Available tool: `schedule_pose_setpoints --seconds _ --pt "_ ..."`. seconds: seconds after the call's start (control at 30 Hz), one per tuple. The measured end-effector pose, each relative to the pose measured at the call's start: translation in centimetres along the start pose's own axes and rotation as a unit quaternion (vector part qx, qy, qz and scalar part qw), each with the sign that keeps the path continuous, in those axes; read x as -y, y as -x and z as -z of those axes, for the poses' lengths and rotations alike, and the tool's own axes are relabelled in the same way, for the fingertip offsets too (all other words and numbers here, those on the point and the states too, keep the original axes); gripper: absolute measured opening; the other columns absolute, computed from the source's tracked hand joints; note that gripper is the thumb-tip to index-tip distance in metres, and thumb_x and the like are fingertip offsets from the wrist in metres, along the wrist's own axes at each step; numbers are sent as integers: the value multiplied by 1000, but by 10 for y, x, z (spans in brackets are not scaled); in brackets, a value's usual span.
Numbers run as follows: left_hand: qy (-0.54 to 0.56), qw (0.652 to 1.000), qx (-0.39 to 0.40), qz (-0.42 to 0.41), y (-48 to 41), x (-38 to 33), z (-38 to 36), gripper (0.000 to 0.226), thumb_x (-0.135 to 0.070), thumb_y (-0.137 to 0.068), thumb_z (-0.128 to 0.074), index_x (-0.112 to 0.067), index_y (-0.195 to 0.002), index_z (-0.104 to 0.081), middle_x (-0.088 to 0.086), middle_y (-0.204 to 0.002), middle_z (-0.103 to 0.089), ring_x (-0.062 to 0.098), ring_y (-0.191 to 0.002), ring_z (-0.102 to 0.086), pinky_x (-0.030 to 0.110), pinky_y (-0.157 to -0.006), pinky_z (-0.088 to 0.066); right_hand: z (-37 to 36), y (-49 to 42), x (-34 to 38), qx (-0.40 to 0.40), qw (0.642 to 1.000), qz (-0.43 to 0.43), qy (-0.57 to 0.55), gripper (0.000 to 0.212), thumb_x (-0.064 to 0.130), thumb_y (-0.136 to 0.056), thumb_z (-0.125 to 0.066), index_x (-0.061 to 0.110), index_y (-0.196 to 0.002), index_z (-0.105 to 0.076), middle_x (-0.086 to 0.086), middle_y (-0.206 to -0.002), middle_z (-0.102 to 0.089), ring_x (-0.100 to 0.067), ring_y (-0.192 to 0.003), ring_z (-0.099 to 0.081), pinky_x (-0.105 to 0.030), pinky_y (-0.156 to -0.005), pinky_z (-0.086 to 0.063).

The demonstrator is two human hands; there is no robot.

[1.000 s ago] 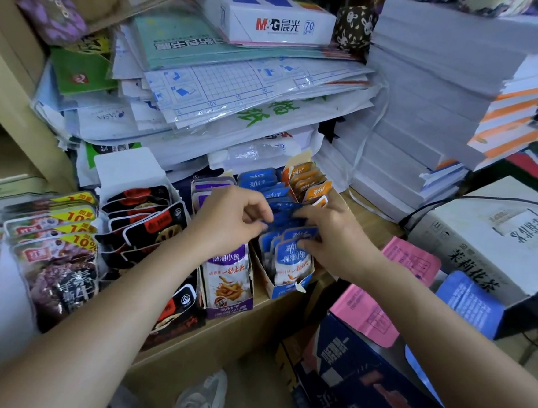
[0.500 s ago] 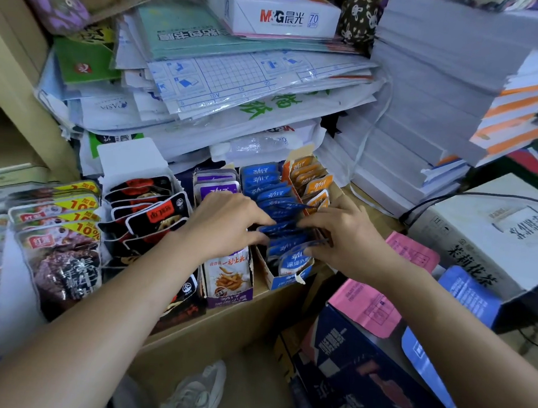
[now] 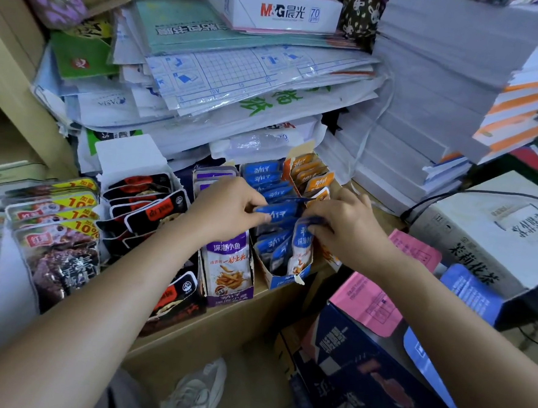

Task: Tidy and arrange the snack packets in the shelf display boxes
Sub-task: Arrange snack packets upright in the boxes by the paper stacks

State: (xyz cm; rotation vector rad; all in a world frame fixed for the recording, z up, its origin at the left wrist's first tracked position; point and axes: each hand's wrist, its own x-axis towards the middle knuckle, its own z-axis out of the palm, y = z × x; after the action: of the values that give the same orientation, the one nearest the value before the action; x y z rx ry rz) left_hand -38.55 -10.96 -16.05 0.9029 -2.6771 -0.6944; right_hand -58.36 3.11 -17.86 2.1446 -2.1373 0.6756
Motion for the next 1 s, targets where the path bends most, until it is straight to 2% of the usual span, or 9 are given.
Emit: schedule_pose_setpoints --seconds 0.07,0.13,0.23,0.33,0.47,0.67,0.77,0.9,1.0 --pt "11 1000 11 7 0 -2 0 10 -35 -88 -77 -29 -96 -81 -10 -84 -76 4 -76 -69 33 -75 -58 2 3 -2 5 1000 -2 -13 27 22 -87 -72 29 -112 -69 13 -108 -54 -7 -106 -41 -37 -89 -31" --pt "47 998 49 13 3 -3 7 28 -29 -84 -82 -29 -111 -77 -11 -99 -76 -3 -85 -69 24 -82 -58 5 8 -2 11 1000 -5 -16 39 24 -85 -73 27 -124 -66 9 -119 -62 -8 -113 -44 -40 -89 -35" --pt "107 992 66 -10 18 -7 23 34 -16 -81 -84 -30 -109 -72 -13 -106 -71 0 -83 -71 22 -78 -60 6 14 4 10 1000 10 -11 50 29 -82 -77 26 -129 -62 9 -125 -61 -17 -124 -45 -42 -90 -37" --pt "76 996 15 -48 33 -16 32 31 -32 -71 -90 -31 -91 -67 -15 -94 -65 4 -78 -66 24 -68 -56 6 17 5 -7 1000 13 -17 48 31 -79 -82 26 -124 -65 10 -121 -60 -16 -121 -48 -38 -90 -32" --pt "-36 997 51 -52 38 -26 18 43 -62 -61 -87 -39 -94 -71 -20 -87 -64 -6 -76 -59 18 -66 -46 7 18 6 -47 999 14 -12 41 35 -73 -87 24 -107 -68 15 -106 -60 -12 -108 -51 -38 -86 -35" --pt "-23 998 -32 -46 27 -25 3 8 -32 -83 -83 -28 -90 -80 -20 -76 -63 -8 -68 -57 16 -67 -44 1 20 16 -118 993 13 22 39 32 -74 -86 18 -106 -70 2 -110 -66 -19 -108 -55 -36 -83 -43" --pt "21 998 -61 -16 24 -21 -3 6 -28 -81 -85 -29 -85 -80 -20 -75 -63 -5 -68 -59 11 -64 -39 -9 20 23 -108 991 58 49 39 28 -75 -85 15 -108 -70 -1 -109 -64 -23 -105 -56 -36 -83 -50" --pt "58 993 -107 8 22 -17 -11 9 -27 -76 -89 -29 -80 -81 -16 -73 -66 -1 -68 -63 18 -65 -49 -17 24 21 -103 990 83 49 39 21 -75 -87 13 -111 -74 -3 -110 -66 -21 -103 -58 -33 -83 -51" --pt "78 987 -142 18 22 -18 -15 12 -30 -72 -91 -29 -73 -79 -14 -69 -67 1 -68 -63 17 -62 -45 -14 29 16 -90 991 93 21 41 16 -74 -88 16 -114 -76 -5 -113 -61 -22 -104 -55 -36 -82 -52"
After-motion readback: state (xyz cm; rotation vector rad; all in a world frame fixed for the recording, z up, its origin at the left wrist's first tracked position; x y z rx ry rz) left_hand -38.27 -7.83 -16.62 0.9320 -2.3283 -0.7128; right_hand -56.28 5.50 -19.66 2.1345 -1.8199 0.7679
